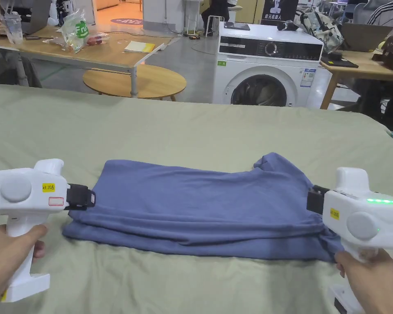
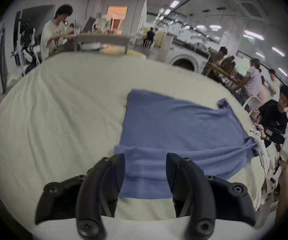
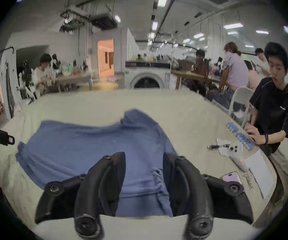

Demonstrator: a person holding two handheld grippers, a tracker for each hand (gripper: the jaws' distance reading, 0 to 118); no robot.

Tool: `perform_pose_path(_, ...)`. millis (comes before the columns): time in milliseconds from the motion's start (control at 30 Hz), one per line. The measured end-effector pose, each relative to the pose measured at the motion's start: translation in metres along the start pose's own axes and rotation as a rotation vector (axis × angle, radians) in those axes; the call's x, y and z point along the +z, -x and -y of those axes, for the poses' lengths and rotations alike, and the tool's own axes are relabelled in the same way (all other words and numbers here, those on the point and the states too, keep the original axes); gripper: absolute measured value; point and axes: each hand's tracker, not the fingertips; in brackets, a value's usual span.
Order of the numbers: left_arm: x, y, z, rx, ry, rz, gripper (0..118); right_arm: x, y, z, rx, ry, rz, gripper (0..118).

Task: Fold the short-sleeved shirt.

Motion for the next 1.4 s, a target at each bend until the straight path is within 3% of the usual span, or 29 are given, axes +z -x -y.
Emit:
perform_pose_path(100,0.024,-0.018,0.011,-0.04,-0.134,0.005,46,0.026,0.021,0.004,-0.013,-0.107,-0.001,38)
perform_pose_path(133,0.031,-0.023,0.017,-0.046,-0.175,-0.006,38,0.034,0.029,0.007,-0.017,-0.14,-0.001,23)
perform_pose_path(200,0.039,-0.03,0.027,-0.044,-0.221,-0.017,3,0.044,0.041,0.011,-0.003,-0.161,-0.006,0)
perform_pose_path(500,0.039,-0.014,0.044,-0.015,-0.078,-0.084,0,0.052,0.064,0.027,0.009,-0.147,-0.051,0)
perform_pose_path(733,0.002,0.03,0.015,0.079,0.159,-0.092,0,0.041,0.057,0.037,0.029,-0.081,-0.042,0)
perform_pose_path(800,-0.012,0.037,0.008,0.105,0.231,-0.084,21,0.039,0.054,0.039,0.036,-0.068,-0.034,0)
perform_pose_path(933,-0.038,0.039,0.005,0.105,0.331,-0.066,51,0.037,0.046,0.044,0.044,-0.043,-0.019,0)
perform_pose_path(1067,-0.065,0.03,0.015,0.026,0.442,-0.145,51,0.036,0.036,0.049,0.042,-0.012,-0.011,0)
perform_pose_path(1100,-0.062,0.025,0.014,0.022,0.423,-0.158,50,0.036,0.033,0.051,0.041,-0.005,-0.009,0)
perform_pose_path(1167,-0.055,0.014,0.016,-0.019,0.408,-0.186,33,0.036,0.024,0.051,0.04,0.012,-0.006,0)
perform_pose_path(1233,-0.054,0.005,0.023,-0.091,0.402,-0.163,3,0.036,0.012,0.05,0.025,0.026,0.001,0)
perform_pose_path(1333,-0.046,0.008,0.025,-0.065,0.377,-0.135,0,0.034,-0.011,0.042,0.011,0.062,0.027,1)
perform_pose_path(1400,-0.039,0.012,0.026,-0.06,0.343,-0.12,0,0.029,-0.029,0.037,0.001,0.104,0.037,27)
